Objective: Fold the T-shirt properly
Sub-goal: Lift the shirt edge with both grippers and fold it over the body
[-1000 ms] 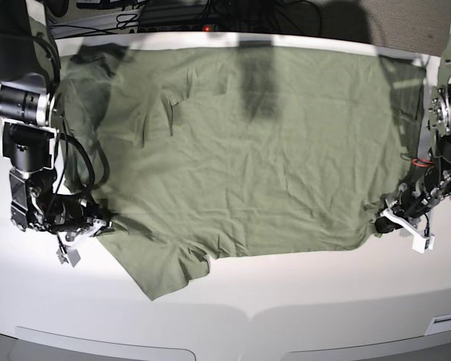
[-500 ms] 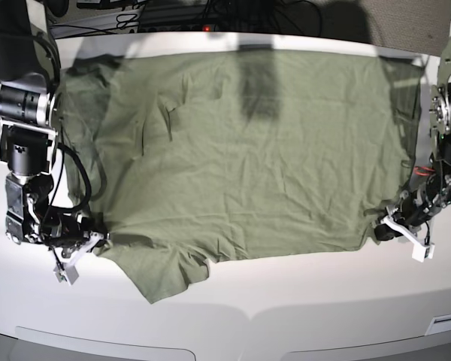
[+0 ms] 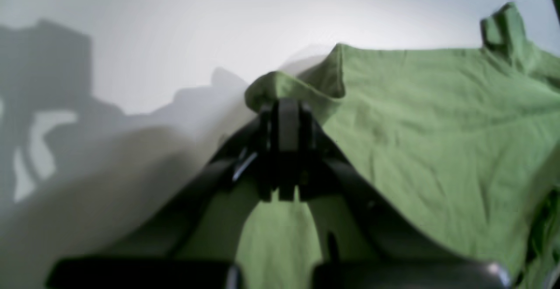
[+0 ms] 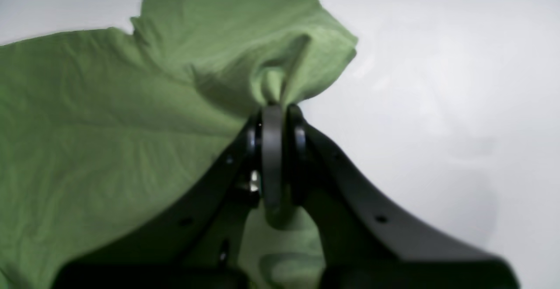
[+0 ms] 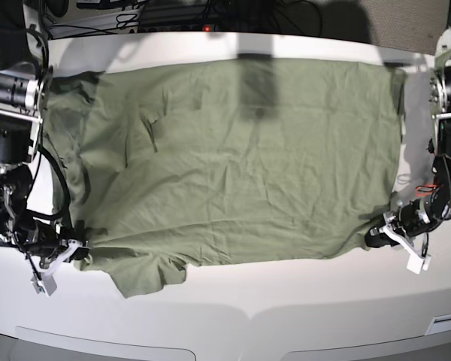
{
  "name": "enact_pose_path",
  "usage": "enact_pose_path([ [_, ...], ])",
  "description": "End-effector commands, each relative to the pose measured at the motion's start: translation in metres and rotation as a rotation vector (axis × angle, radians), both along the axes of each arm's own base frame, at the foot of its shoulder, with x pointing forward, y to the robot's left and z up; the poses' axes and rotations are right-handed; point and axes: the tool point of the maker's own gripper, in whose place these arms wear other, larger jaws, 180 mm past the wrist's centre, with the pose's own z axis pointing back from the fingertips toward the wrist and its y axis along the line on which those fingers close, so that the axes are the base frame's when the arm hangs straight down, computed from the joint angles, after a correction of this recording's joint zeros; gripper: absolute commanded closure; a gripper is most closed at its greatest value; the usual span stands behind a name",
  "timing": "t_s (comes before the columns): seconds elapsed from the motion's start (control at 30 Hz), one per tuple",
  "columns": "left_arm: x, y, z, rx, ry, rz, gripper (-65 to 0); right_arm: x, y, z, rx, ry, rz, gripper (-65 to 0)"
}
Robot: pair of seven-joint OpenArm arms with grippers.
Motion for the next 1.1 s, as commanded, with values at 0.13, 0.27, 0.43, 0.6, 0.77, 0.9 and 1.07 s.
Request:
enact_pose_path([
  [0.13, 0.000, -0.014, 0.036, 0.007, -0.111, -0.078, 0.0, -0.009, 0.003, 0.020, -0.064, -0.082, 0.055, 0.0],
  [0.27, -0.011, -0.027, 0.054, 0.016, -0.128, -0.151, 0.0, -0.028, 0.014, 0.017, -0.107, -0.099, 0.106, 0.0],
  [0.43, -0.020, -0.024, 0.082, 0.018, -0.134, -0.180, 0.0, -0.050, 0.010, 0.025, -0.208, -0.118, 0.159, 0.0],
  [0.6, -0.036, -0.017, 0.081, 0.016, -0.047, -0.217, 0.0, -0.068, -0.006, 0.033, -0.301, -0.111, 0.190, 0.0],
  [0.77, -0.049, -0.019, 0.079, -0.025, 0.013, -0.259, 0.0, -0.073, -0.027, 0.046, -0.353, -0.116, 0.170, 0.0],
  [0.9, -0.051, -0.015, 0.079, -0.021, 0.023, -0.257, 0.0, -0.072, -0.040, 0.057, -0.354, -0.135, 0.126, 0.0],
  [1.07, -0.052, 0.015, 0.085, 0.006, 0.054, -0.193, 0.0, -0.075, -0.047, 0.059, -0.350, -0.139, 0.104, 0.0],
])
